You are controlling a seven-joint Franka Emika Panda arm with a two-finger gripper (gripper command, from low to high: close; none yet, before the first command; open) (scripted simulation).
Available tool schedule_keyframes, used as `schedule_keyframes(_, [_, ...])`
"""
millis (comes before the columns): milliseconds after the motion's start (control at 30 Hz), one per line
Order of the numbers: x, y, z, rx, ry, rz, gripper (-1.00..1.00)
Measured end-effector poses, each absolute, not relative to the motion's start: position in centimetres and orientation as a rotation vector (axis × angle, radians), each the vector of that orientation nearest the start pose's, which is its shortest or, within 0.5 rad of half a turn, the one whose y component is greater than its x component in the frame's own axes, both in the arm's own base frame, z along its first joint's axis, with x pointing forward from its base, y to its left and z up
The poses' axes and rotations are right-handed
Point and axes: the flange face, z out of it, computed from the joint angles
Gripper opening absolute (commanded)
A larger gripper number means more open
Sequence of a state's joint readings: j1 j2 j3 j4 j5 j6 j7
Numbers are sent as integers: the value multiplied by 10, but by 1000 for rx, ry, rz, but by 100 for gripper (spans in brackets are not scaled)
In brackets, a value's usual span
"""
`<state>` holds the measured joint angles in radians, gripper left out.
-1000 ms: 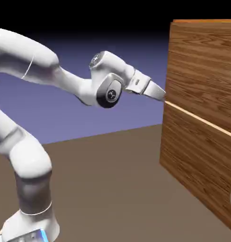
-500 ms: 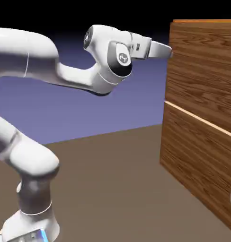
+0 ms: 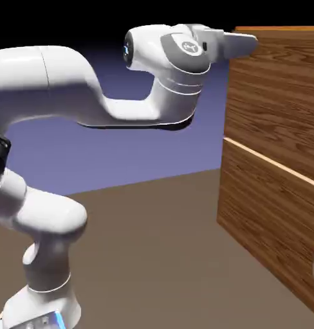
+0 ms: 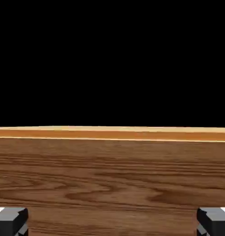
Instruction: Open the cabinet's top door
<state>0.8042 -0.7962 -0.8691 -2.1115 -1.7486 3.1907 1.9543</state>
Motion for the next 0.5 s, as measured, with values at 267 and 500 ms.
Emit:
schedule_keyframes(267, [413, -151, 696, -1659, 584, -1744, 0])
schedule_keyframes(500, [441, -202, 659, -1660, 613, -1754, 0])
